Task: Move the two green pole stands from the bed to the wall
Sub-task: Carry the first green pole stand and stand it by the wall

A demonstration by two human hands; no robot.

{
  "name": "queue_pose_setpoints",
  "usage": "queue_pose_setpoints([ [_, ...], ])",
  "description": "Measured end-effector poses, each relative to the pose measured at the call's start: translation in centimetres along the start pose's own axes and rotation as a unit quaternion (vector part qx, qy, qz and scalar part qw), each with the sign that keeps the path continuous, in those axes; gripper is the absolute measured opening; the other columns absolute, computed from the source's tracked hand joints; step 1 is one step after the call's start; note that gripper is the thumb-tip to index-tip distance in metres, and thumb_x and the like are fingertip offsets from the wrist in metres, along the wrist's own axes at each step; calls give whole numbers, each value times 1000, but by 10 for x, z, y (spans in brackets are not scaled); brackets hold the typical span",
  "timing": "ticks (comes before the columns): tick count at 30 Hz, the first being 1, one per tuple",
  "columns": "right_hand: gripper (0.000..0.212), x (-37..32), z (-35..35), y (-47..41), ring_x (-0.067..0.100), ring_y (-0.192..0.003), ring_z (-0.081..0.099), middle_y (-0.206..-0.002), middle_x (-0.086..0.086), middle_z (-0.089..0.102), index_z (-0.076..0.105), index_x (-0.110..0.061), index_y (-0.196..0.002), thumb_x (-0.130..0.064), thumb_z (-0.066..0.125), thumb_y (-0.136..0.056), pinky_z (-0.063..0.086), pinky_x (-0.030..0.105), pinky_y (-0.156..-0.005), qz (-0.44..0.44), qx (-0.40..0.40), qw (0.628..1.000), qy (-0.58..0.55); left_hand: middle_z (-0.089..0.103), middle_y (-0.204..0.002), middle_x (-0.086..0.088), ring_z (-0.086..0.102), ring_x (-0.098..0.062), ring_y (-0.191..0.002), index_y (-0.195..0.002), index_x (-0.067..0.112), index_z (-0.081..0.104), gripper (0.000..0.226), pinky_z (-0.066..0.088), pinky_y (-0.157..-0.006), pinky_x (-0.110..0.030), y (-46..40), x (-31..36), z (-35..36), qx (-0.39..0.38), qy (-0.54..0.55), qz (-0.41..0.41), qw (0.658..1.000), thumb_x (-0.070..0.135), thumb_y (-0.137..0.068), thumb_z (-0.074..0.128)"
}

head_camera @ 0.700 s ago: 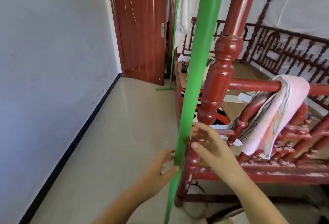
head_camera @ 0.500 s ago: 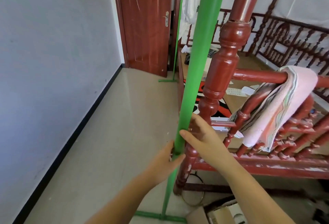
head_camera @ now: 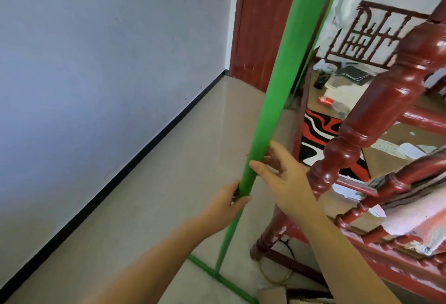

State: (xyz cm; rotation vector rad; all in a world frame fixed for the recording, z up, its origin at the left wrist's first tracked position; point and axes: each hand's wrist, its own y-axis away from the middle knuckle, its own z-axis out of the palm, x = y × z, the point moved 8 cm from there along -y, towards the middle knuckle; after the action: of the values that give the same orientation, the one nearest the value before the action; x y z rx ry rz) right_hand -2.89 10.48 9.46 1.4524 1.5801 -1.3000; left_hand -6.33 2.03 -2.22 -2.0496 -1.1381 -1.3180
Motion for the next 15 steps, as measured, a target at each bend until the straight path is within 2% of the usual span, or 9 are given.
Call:
queue_pose_setpoints([
  [2,30,-5,24,-11,4,-97,60,-104,-9,65,54,-40,-103,-17,58,-85,49,18,-83,-8,-30,999,-11,63,-101,-18,61,-27,-94,-108,9,50,27,51,-87,-44,7,-10,-23,29,-19,-3,999,27,-88,48],
  [4,29,-11,51,-22,8,-99,61,-104,-8,66,55,-44,-100,-20,59,-84,51,29,-87,-15,-57,998,-19,64,-98,-19,61,-29,-91,-105,9,49,28,50,-85,-50,17,-22,-48,60,-45,-10,997,31,-88,48],
  [6,25,-18,78,-33,10,-95,62,-100,-9,66,56,-42,-96,-24,60,-80,53,38,-87,-24,-73,997,-20,65,-98,-21,62,-31,-90,-103,8,49,27,49,-84,-51,29,-36,-76,88,-70,-26,993,31,-89,47],
  [8,18,-24,105,-42,13,-91,63,-95,-5,66,55,-34,-93,-23,60,-80,53,45,-86,-32,-87,995,-23,65,-99,-23,61,-33,-90,-103,7,48,26,49,-84,-51,39,-46,-100,106,-82,-34,990,29,-89,47],
  [10,16,-33,133,-49,13,-88,63,-93,-3,65,54,-31,-91,-22,61,-81,53,46,-85,-41,-98,994,-27,65,-99,-23,61,-34,-90,-103,6,48,26,48,-84,-51,50,-57,-125,120,-89,-46,988,29,-89,47],
  [15,16,-59,210,-63,16,-86,62,-88,-7,64,53,-35,-89,-27,61,-77,52,50,-84,-52,-122,990,-36,64,-101,-25,60,-35,-91,-103,4,47,25,48,-84,-49,83,-87,-192,153,-97,-68,981,24,-89,49],
])
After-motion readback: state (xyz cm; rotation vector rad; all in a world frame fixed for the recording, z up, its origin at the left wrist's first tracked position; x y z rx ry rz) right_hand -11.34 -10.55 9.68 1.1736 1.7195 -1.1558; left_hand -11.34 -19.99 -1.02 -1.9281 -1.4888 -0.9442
